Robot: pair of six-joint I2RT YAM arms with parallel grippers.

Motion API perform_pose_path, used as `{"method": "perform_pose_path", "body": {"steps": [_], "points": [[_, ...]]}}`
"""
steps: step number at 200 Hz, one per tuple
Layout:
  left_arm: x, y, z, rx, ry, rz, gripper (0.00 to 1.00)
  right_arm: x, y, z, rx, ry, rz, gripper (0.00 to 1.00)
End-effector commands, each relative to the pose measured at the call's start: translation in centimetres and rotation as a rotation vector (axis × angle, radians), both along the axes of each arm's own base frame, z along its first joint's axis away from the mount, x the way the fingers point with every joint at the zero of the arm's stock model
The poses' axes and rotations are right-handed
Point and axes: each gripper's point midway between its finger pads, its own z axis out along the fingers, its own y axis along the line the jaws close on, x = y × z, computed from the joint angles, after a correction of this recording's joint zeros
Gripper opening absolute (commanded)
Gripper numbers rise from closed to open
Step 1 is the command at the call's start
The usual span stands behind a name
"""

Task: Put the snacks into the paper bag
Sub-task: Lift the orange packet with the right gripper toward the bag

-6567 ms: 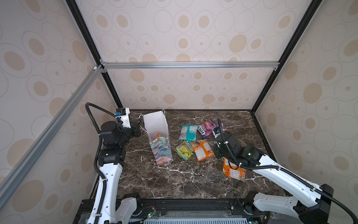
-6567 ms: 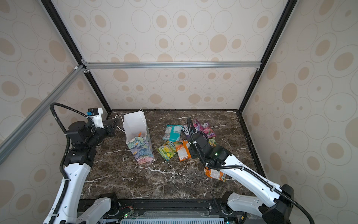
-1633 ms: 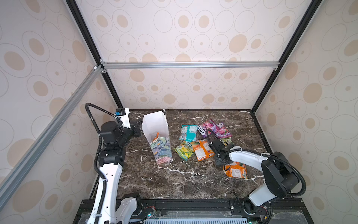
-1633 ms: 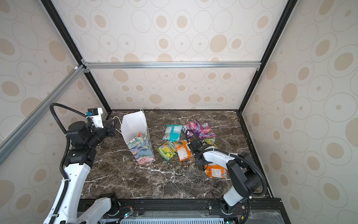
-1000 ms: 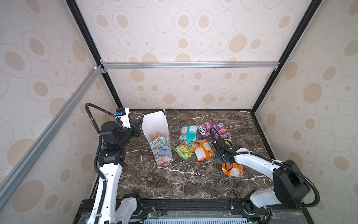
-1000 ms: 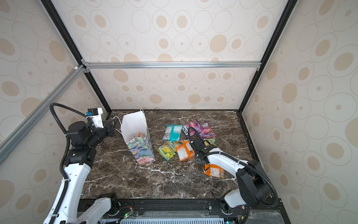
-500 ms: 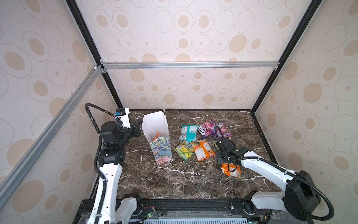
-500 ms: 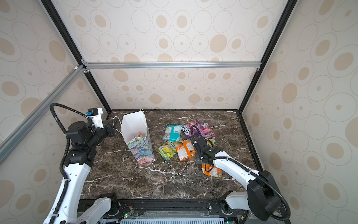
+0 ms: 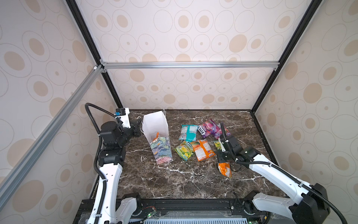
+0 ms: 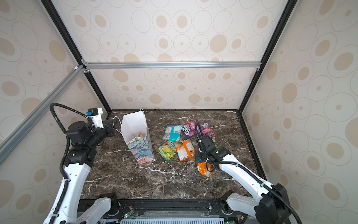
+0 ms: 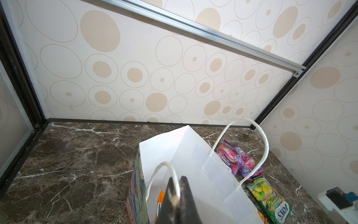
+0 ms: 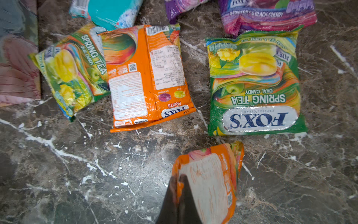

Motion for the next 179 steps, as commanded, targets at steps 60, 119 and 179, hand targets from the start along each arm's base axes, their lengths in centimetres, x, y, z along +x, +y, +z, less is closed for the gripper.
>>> {"method": "perform_pose_path", "body": {"steps": [60,119,179], "points": [[-0.6,0.0,1.6,0.019,-0.058,-0.004,0.0,0.0,1.9,6.5,0.136,-0.13,0.097,0.0],[-0.4,0.0,1.3,0.017,-0.046,-0.005,0.0,0.3,3.0,11.0,0.211,-0.192,0.134,0.0],[-0.5,-0.2,1.4,0.015,-0.045,-0.017,0.0,0.5,4.9,15.5,0.27,-0.258,0.217,0.0]]}}
